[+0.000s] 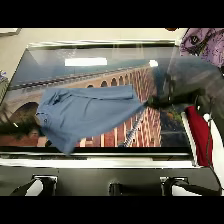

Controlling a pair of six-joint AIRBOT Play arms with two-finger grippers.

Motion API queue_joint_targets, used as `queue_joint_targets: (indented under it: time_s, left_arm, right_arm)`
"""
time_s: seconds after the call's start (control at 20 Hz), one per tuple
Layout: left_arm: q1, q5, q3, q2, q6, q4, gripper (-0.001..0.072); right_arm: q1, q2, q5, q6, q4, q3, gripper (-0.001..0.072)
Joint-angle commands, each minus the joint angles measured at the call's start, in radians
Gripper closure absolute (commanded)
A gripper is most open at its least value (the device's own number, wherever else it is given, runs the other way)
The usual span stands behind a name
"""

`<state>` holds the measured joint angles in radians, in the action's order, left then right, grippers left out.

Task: Fold the clothes and pants, and hang the long-sleeved shirts on hangers.

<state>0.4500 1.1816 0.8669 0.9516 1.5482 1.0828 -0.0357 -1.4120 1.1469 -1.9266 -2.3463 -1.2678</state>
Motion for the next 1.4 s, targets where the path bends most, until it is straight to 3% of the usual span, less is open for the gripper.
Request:
queue_joint_targets:
  time_s: [0.0, 0.15, 0.25, 0.4, 0.7, 0.8, 1.0, 1.15, 1.35]
  left_arm:
    - [-0.026, -0.017, 0.430, 0.003, 0.007, 0.051, 0.0694]
    - [-0.026, -0.015, 0.816, -0.005, 0.008, 0.157, 0.0693]
    - [-0.026, -0.012, 1.005, -0.032, 0.016, 0.221, 0.0693]
    - [-0.026, -0.011, 1.126, -0.123, 0.137, 0.334, 0.0692]
    - [-0.026, 0.095, 1.125, -0.265, 0.264, 0.476, 0.0692]
    - [-0.026, 0.117, 1.121, -0.247, 0.242, 0.470, 0.0692]
    - [-0.027, 0.196, 1.083, -0.106, 0.083, 0.357, 0.0692]
    - [-0.052, 0.253, 1.038, 0.097, 0.006, 0.338, 0.0692]
    - [-0.159, 0.201, 0.994, 0.439, -0.009, 0.338, 0.0692]
  right_arm:
    - [0.067, 0.015, -0.072, 0.097, 0.070, -0.357, 0.0682]
    - [0.070, 0.037, -0.063, 0.180, 0.153, -0.741, 0.0683]
    - [0.070, 0.113, -0.084, 0.188, 0.180, -0.877, 0.0683]
    - [0.070, 0.316, -0.112, 0.240, 0.255, -0.871, 0.0683]
    - [0.070, 0.543, -0.054, 0.408, 0.452, -0.870, 0.0683]
    - [0.070, 0.533, -0.035, 0.461, 0.490, -0.869, 0.0683]
    - [0.070, 0.387, 0.086, 0.577, 0.503, -0.854, 0.0683]
    - [0.071, 0.229, 0.141, 0.589, 0.499, -0.732, 0.0683]
    - [0.071, -0.039, 0.126, 0.577, 0.501, -0.608, 0.0683]
